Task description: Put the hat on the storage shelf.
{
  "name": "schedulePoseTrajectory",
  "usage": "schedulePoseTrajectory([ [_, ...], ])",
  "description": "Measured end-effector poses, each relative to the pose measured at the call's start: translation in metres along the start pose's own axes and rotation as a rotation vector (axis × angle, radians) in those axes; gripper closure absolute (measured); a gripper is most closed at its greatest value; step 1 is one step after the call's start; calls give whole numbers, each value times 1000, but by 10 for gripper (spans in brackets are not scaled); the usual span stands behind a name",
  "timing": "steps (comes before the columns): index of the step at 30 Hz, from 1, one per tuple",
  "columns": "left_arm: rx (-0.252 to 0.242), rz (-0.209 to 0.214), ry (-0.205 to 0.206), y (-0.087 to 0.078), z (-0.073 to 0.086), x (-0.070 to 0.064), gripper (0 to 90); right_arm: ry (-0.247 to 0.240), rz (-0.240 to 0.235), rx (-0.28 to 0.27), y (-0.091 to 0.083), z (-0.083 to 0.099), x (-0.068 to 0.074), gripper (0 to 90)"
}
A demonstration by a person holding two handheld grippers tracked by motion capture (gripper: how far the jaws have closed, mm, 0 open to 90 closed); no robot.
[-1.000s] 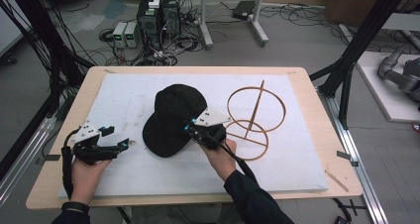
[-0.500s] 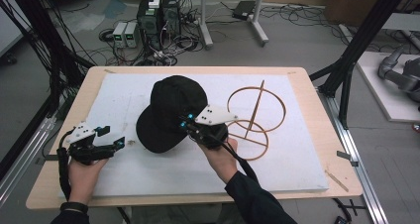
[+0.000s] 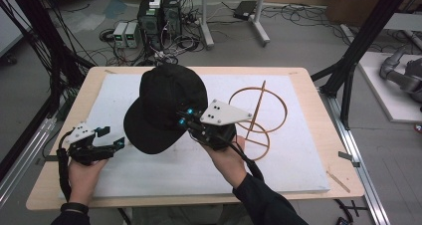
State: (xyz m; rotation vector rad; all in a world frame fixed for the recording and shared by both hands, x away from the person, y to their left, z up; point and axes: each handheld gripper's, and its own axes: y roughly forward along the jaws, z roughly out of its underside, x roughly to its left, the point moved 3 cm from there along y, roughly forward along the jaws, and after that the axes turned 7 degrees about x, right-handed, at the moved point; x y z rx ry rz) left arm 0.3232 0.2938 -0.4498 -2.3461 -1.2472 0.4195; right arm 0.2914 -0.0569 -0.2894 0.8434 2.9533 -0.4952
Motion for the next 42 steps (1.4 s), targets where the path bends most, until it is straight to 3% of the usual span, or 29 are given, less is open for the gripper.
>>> schedulePoseTrajectory([
  [5,0,4,4,1,-1,-1,238,-17,25,-26,-20,-14,-6,888],
  [15,1,3,6,2,-1,-2,238,-5,79,-81,-64,-30,-30,888],
  [17,2,4,9,3,-2,-2,238,0,109,-88,-78,-31,-38,888],
  [29,4,6,14,7,-3,-5,238,14,200,-100,-123,-26,-63,888],
  [33,6,7,16,8,-4,-5,238,19,232,-90,-139,-18,-72,888],
  [42,14,13,21,10,-4,-7,238,55,270,-63,-156,7,-83,888],
])
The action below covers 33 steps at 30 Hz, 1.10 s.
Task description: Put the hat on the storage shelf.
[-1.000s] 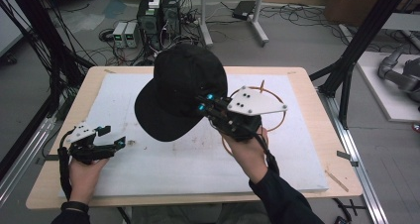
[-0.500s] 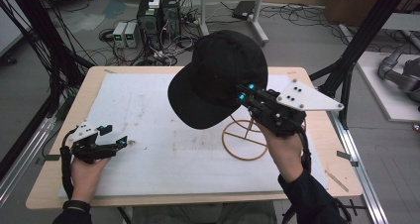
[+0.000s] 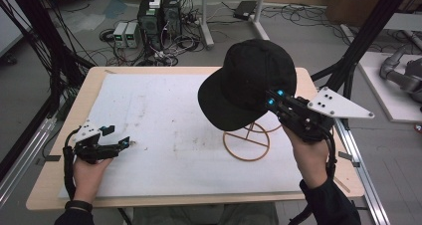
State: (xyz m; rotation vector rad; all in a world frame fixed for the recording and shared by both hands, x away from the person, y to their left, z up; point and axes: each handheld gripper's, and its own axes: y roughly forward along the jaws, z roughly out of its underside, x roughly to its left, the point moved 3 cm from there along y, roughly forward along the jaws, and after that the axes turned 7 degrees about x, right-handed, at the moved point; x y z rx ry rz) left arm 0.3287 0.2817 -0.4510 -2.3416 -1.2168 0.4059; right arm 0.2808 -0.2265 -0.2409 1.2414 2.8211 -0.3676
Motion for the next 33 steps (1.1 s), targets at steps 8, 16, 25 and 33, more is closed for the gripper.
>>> schedulePoseTrajectory([
  [8,3,6,2,2,-1,-2,238,18,0,22,-5,20,-3,887],
  [16,3,8,7,3,-1,-3,238,41,-28,57,-6,37,0,885],
  [25,11,10,11,5,-1,-4,238,49,-48,108,0,59,2,856],
  [33,11,13,13,5,-1,-5,238,51,-8,67,-9,67,0,688],
])
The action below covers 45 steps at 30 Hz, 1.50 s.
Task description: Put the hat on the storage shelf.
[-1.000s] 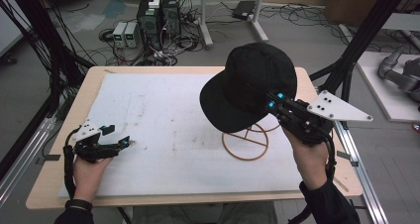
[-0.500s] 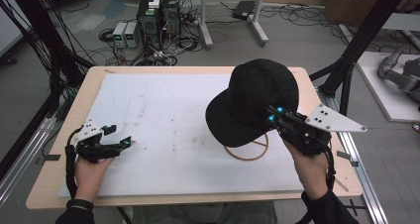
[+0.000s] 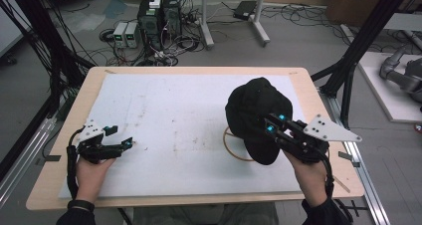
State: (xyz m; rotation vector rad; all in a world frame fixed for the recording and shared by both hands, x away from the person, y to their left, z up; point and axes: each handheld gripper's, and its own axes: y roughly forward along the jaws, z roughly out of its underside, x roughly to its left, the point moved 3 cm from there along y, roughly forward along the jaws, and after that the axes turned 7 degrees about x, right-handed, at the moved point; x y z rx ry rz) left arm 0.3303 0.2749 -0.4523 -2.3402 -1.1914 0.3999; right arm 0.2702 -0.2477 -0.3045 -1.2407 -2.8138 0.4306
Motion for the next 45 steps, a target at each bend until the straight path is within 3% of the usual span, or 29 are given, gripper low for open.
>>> schedulePoseTrajectory([
  [1,0,0,0,0,0,0,238,0,0,0,0,0,0,688],
  [4,-1,-4,7,0,-1,-1,238,32,51,-35,-10,5,-14,541],
  [6,0,-2,9,0,-1,-2,236,51,77,-54,-16,9,-23,503],
  [9,-1,0,11,1,-2,-3,230,82,130,-52,-20,18,-38,422],
  [15,0,1,38,4,-6,-7,212,151,208,-26,-25,45,-65,356],
  [22,2,0,70,7,-8,-12,186,229,257,14,-28,79,-90,317],
  [25,0,-1,65,7,-9,-12,174,255,279,39,-26,94,-99,312],
  [33,0,-12,54,5,-8,-11,148,342,294,136,-12,132,-116,295],
  [45,3,-19,54,3,-7,-13,147,343,290,168,-7,139,-120,295],
])
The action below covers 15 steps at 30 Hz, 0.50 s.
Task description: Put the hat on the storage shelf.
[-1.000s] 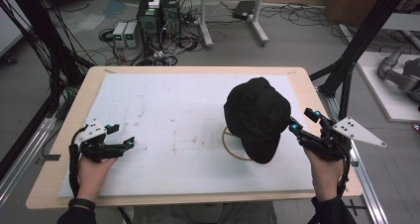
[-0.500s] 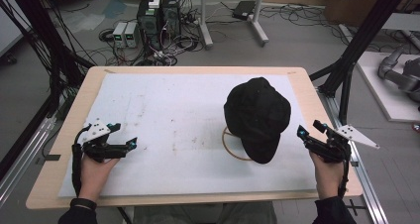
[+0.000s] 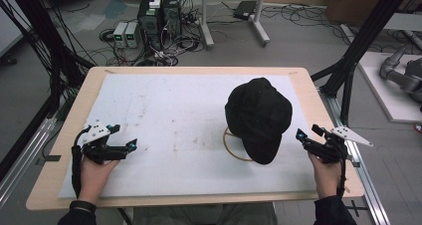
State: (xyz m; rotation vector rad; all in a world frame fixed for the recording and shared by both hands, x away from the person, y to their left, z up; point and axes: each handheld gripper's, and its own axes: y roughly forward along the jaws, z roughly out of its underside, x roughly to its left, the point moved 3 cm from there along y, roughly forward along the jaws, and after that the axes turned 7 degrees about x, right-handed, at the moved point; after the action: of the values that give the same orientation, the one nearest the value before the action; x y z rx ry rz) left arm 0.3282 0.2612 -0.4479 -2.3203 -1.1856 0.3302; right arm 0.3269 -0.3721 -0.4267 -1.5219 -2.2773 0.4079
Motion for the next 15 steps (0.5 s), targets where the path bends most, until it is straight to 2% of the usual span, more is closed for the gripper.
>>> schedulePoseTrajectory([
  [4,-1,-3,-8,0,0,1,147,-17,0,4,2,0,2,294],
  [15,11,-2,-5,0,1,1,147,-21,-5,7,2,-1,5,295],
])
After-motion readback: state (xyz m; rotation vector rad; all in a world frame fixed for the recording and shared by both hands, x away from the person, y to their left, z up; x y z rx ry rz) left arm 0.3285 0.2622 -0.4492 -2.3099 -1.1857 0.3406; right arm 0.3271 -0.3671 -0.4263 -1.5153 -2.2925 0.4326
